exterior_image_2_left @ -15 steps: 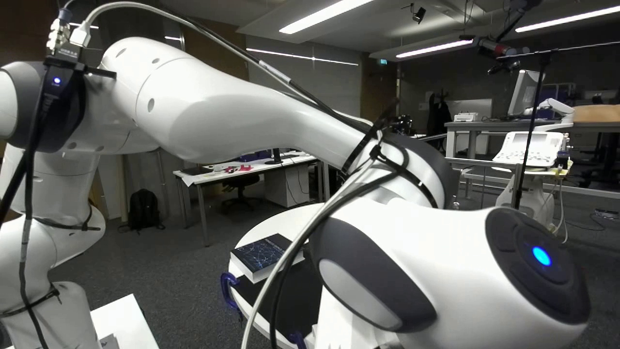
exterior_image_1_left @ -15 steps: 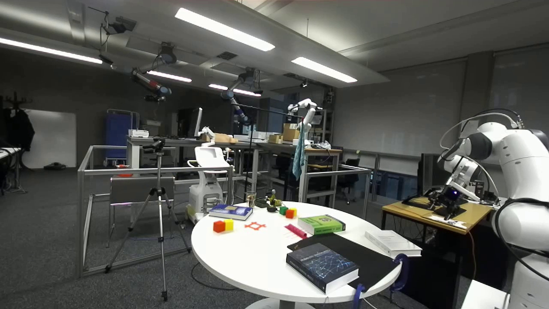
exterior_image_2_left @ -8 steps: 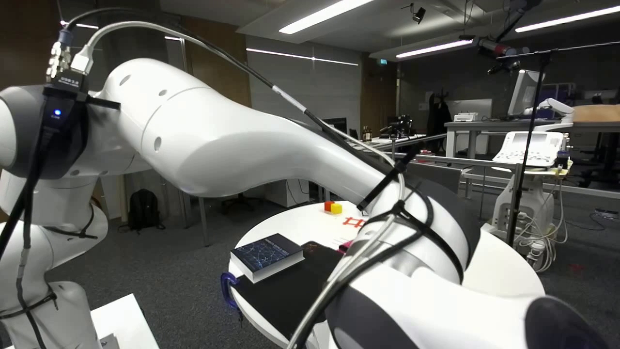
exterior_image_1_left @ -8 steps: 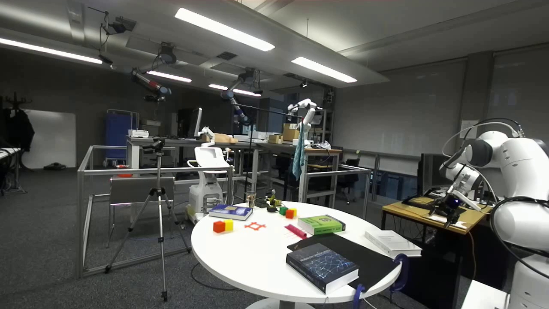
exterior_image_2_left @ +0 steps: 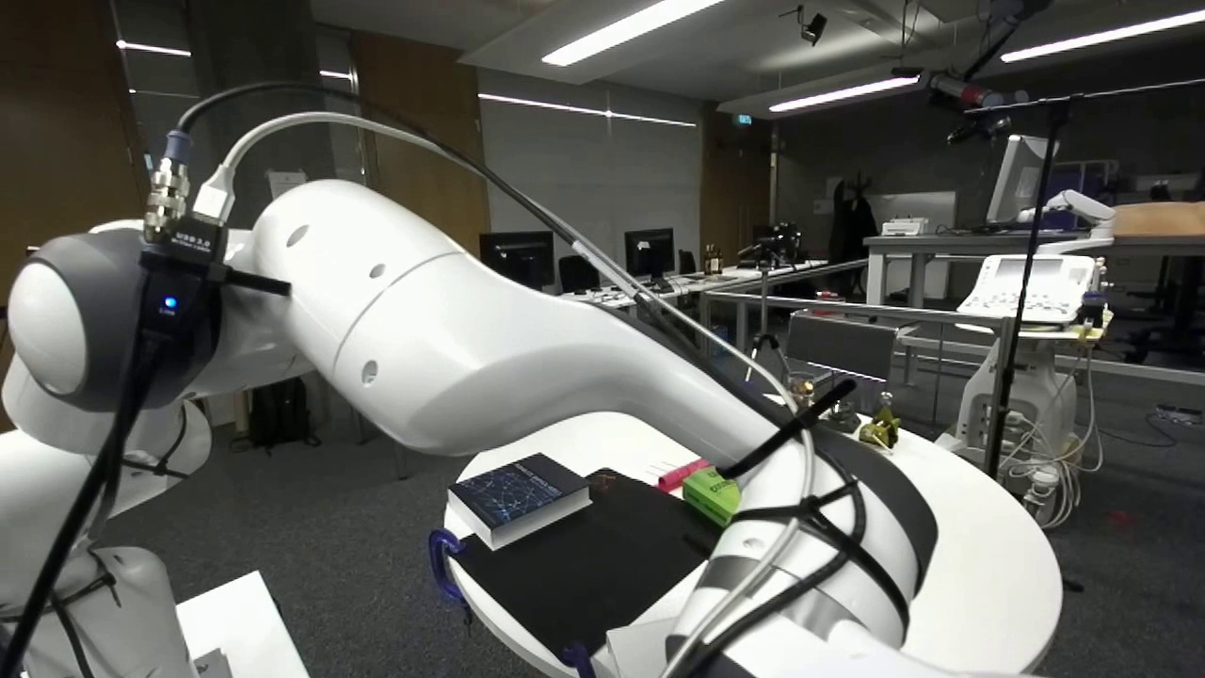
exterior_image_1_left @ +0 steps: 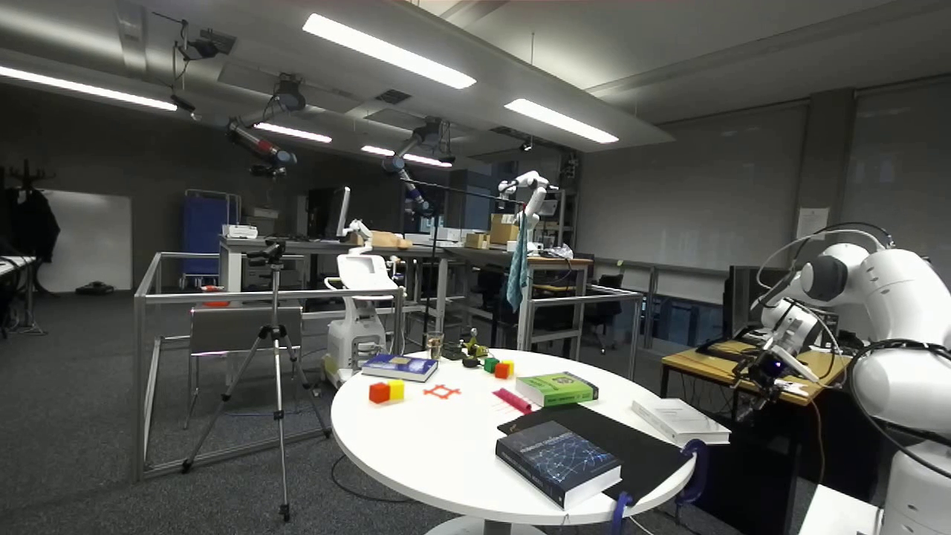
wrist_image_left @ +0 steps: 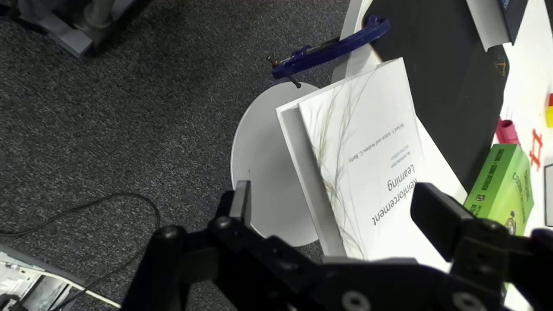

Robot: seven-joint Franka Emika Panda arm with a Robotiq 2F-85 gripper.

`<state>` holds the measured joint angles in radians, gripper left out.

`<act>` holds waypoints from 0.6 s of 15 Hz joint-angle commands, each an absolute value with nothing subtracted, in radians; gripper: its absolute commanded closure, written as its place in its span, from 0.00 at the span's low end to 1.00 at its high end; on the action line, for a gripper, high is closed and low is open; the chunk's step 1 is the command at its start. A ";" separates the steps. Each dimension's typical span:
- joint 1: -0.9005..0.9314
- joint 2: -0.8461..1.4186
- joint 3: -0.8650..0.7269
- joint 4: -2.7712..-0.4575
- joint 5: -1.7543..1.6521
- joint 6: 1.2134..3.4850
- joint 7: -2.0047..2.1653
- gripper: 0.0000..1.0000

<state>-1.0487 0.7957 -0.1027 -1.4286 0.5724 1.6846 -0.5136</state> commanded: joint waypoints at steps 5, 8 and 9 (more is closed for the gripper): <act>-1.046 0.866 -0.033 -1.395 0.575 1.762 -0.515 0.00; -1.045 0.887 -0.027 -1.385 0.576 1.752 -0.500 0.00; -1.046 0.896 -0.028 -1.371 0.576 1.728 -0.474 0.00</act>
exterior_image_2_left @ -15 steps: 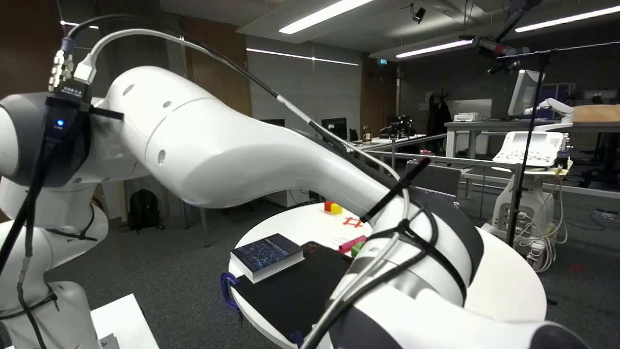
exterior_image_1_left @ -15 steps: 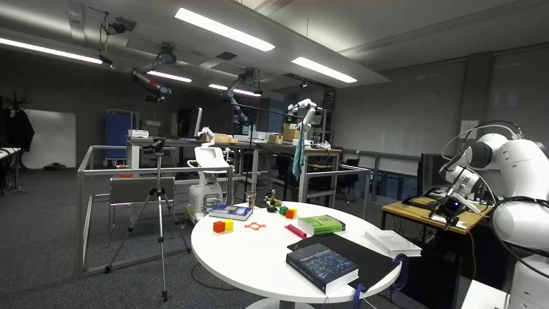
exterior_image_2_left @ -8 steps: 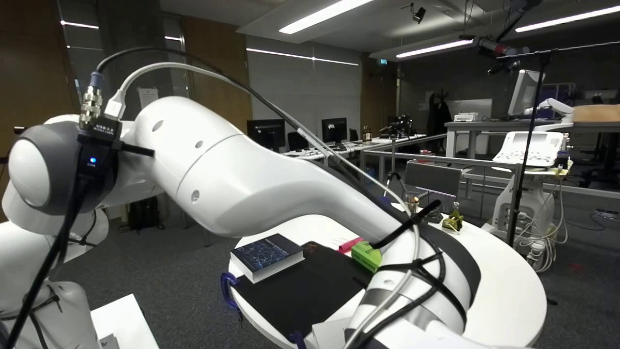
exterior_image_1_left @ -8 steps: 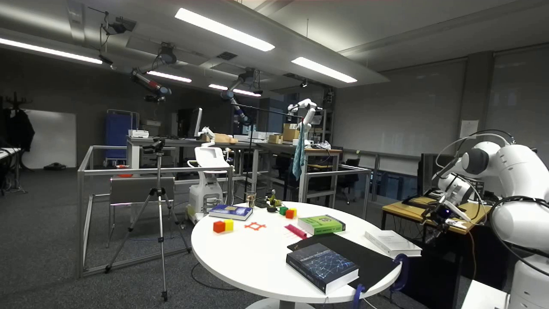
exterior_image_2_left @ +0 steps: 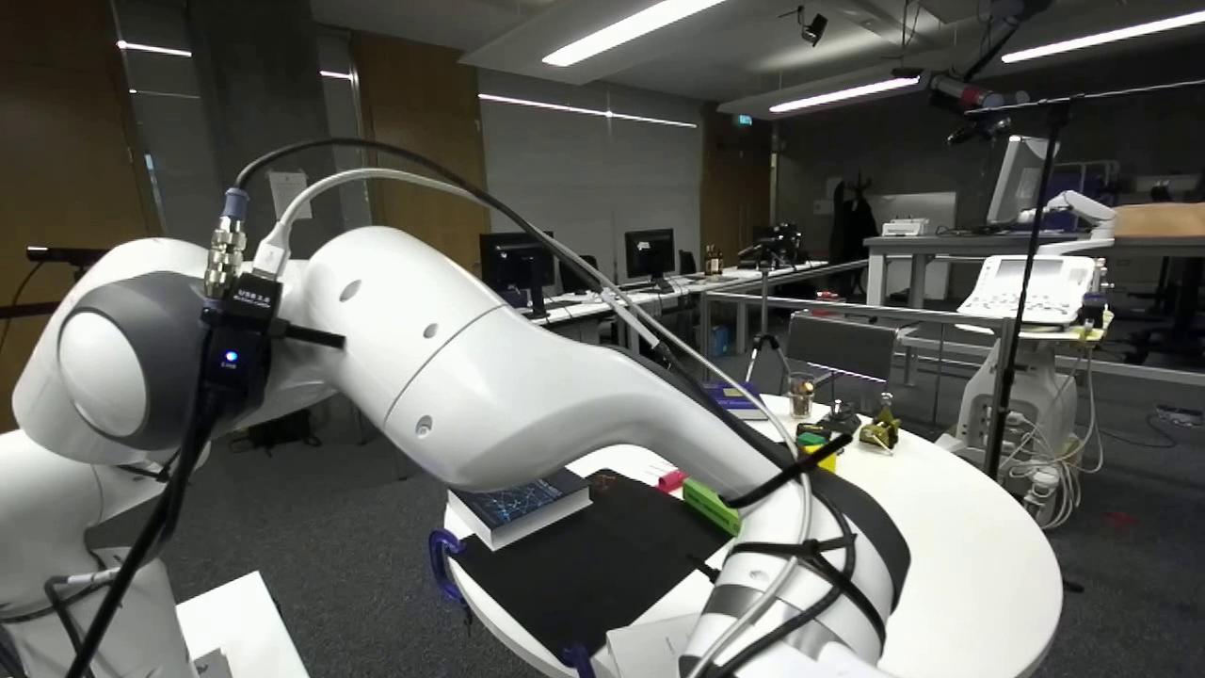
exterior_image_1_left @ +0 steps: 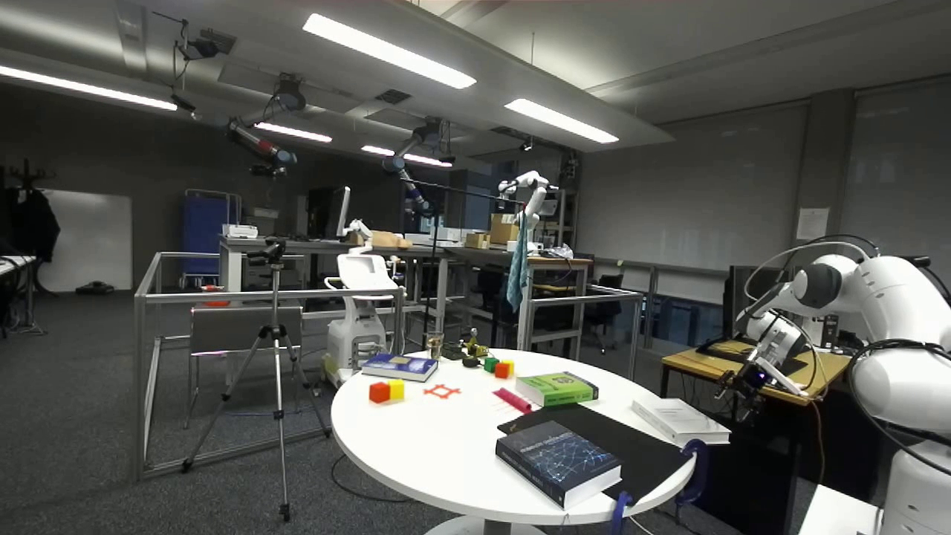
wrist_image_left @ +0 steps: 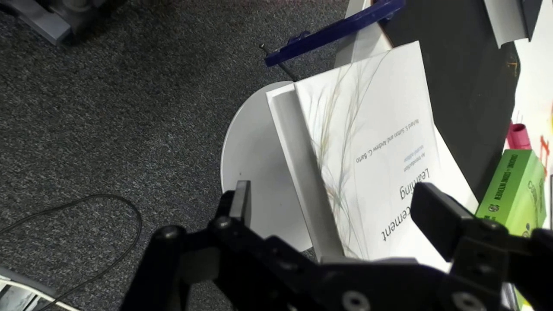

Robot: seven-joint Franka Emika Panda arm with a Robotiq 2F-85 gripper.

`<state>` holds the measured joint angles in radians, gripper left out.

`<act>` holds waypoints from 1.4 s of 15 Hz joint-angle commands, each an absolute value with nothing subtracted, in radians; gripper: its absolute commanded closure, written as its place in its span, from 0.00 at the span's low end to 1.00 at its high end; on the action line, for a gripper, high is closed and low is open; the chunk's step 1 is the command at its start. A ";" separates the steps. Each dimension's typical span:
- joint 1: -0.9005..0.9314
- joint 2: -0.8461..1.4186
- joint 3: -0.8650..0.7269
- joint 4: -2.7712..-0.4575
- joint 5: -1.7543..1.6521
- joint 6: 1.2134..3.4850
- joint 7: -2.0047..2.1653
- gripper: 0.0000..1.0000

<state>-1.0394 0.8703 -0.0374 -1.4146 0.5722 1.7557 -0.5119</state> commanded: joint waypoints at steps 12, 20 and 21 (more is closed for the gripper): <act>-1.050 0.905 -0.024 -1.371 0.592 1.689 -0.417 0.00; -1.100 0.996 -0.009 -1.274 0.696 1.585 -0.400 0.00; -1.108 1.011 -0.010 -1.253 0.700 1.571 -0.401 0.00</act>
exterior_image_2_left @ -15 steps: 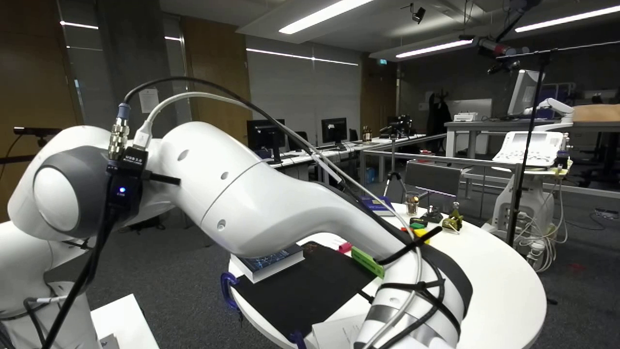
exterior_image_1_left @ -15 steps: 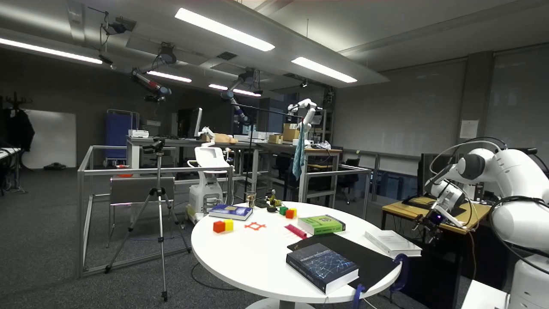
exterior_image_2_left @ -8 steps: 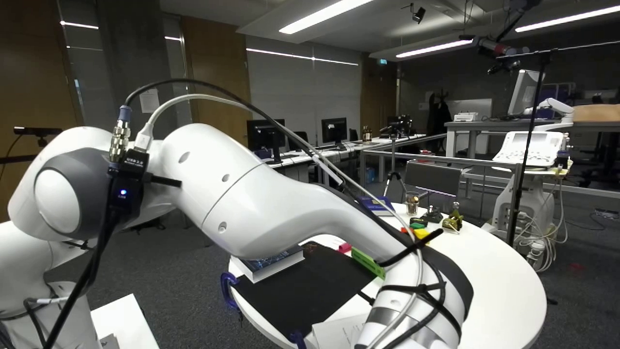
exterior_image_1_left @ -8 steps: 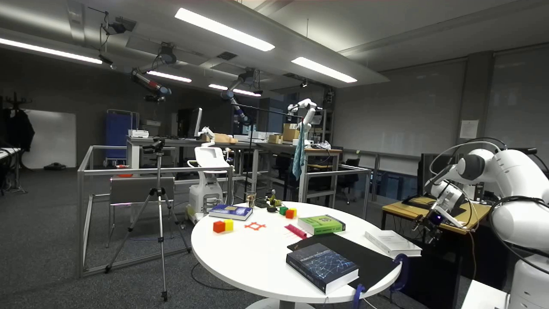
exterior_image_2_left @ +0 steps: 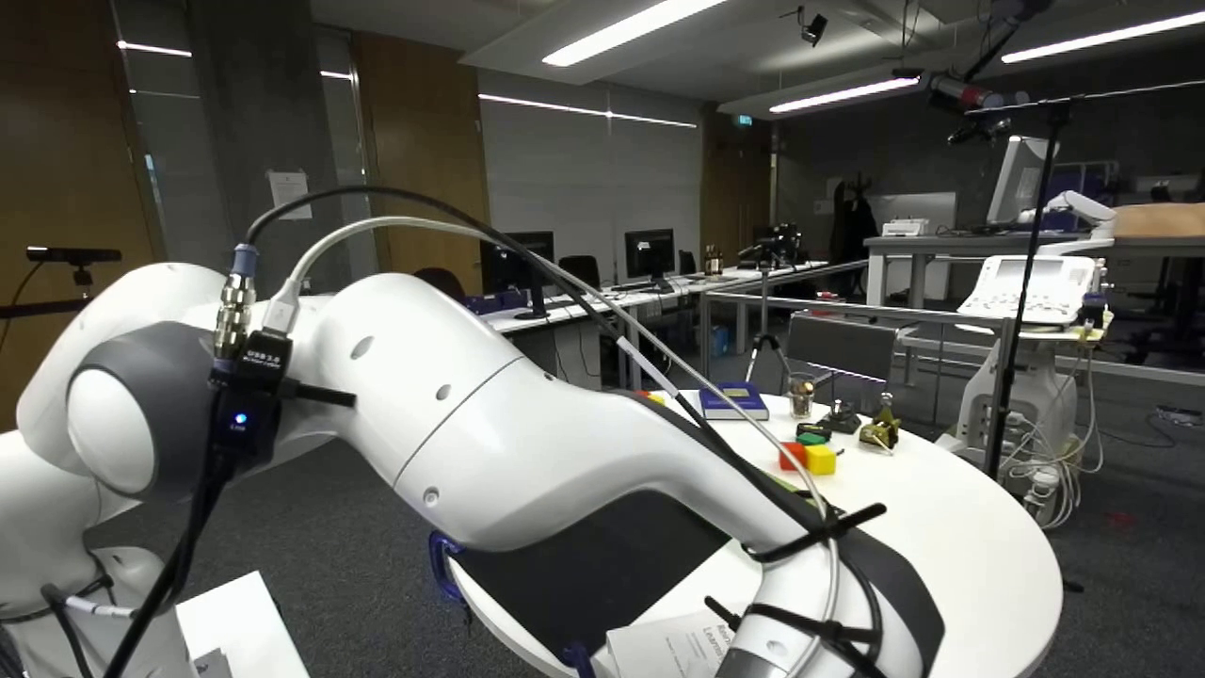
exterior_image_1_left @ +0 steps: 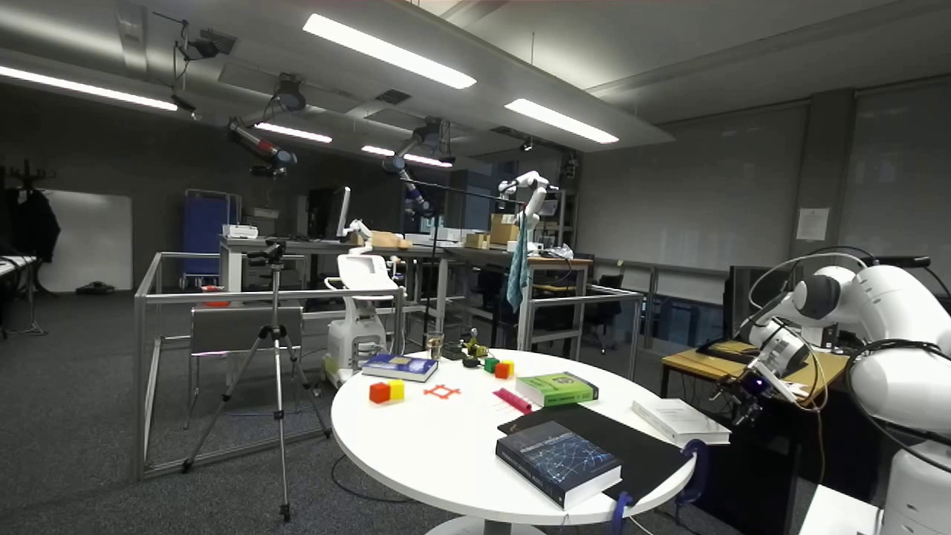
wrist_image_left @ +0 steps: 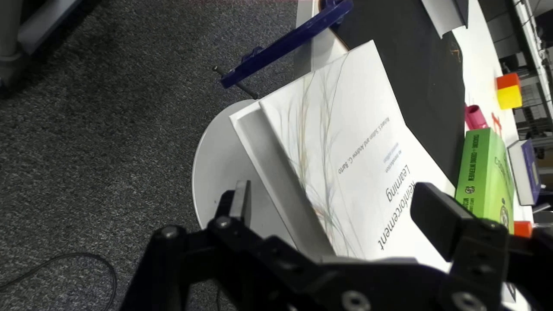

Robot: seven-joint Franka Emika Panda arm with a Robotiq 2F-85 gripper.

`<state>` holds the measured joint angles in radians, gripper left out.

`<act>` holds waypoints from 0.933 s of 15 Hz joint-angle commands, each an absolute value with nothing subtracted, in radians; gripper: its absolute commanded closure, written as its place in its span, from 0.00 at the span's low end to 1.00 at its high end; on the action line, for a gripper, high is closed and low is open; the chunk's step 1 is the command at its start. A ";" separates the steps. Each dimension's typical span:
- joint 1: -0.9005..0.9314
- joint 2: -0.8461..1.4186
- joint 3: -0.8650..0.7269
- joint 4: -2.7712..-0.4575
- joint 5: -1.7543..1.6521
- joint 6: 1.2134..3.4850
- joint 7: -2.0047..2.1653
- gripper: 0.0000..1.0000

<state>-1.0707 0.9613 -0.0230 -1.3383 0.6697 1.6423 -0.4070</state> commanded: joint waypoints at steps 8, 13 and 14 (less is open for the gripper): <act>-1.161 1.136 0.017 -1.107 0.735 1.439 -0.391 0.00; -1.174 1.209 0.042 -1.038 0.776 1.382 -0.411 0.00; -1.173 1.223 0.045 -1.025 0.778 1.377 -0.417 0.00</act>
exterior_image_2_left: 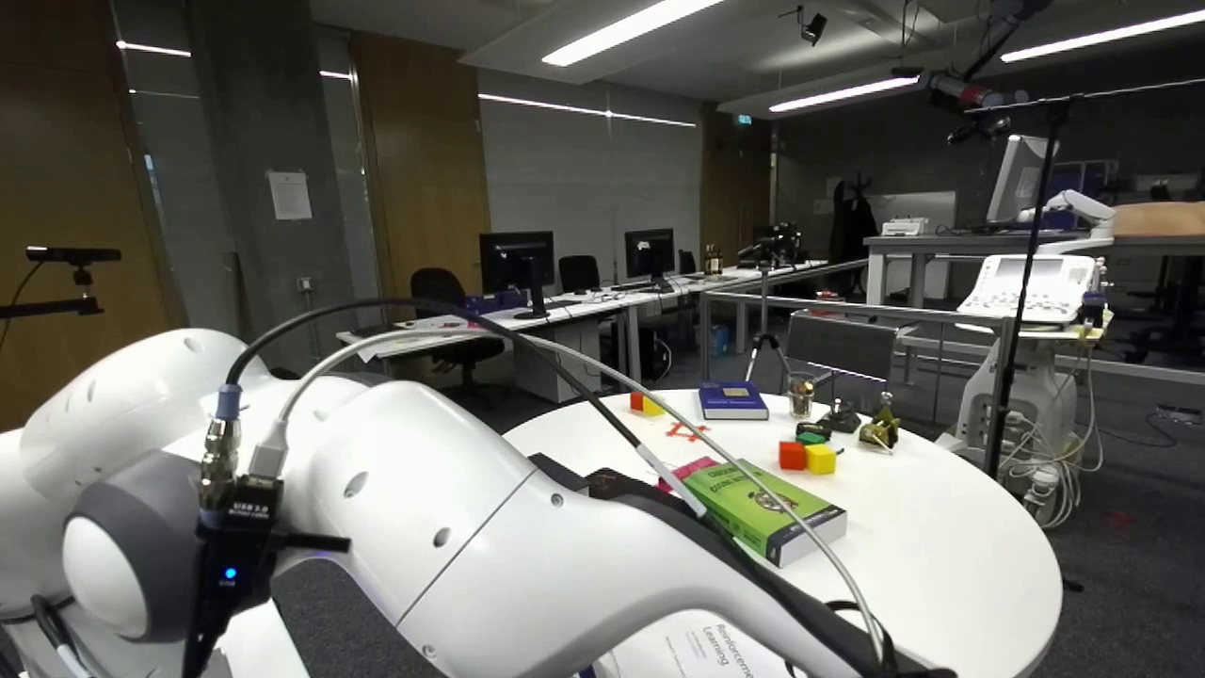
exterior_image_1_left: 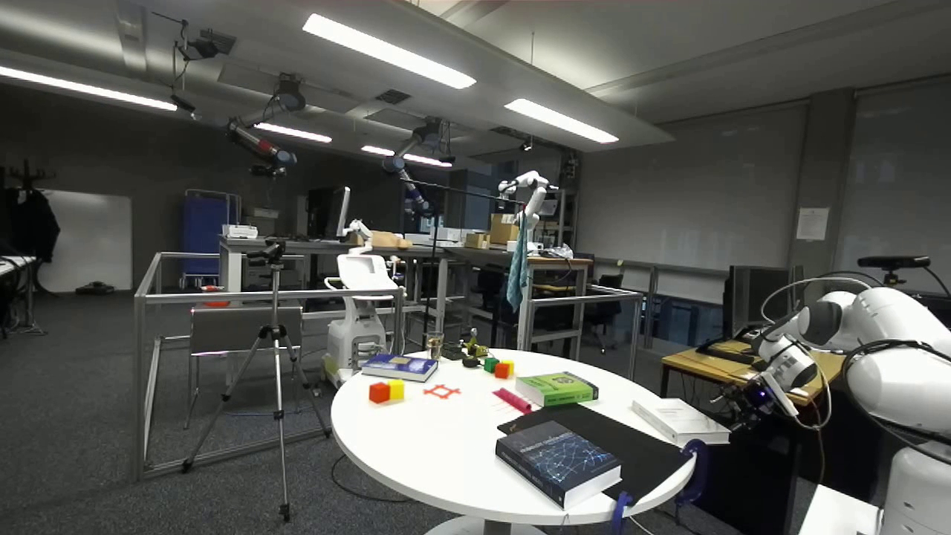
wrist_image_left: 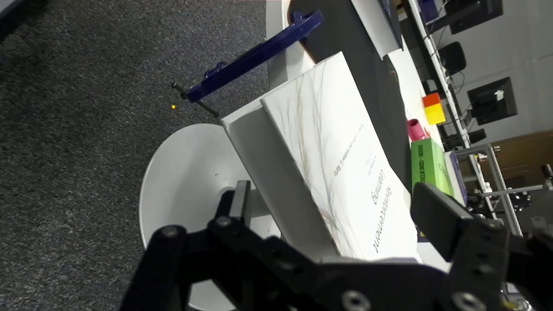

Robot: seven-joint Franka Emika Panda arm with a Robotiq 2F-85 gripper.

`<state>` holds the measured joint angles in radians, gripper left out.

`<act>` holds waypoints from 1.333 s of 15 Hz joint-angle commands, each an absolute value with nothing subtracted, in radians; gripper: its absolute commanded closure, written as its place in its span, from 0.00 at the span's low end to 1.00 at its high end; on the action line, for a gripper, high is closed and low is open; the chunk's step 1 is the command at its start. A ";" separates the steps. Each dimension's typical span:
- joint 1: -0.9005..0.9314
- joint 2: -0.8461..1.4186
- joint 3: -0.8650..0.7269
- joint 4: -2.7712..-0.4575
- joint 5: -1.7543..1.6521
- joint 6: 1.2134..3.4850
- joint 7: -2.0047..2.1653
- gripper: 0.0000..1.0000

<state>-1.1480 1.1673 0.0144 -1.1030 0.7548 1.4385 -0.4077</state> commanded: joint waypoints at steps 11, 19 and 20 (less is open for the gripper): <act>-1.181 1.360 0.090 -0.892 0.778 1.355 -0.450 0.00; -1.194 1.404 0.129 -0.879 0.845 1.379 -0.494 0.00; -1.194 1.411 0.131 -0.873 0.852 1.383 -0.493 0.00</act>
<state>-1.1710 1.3762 0.1024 -0.9206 0.8214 1.4069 -0.4850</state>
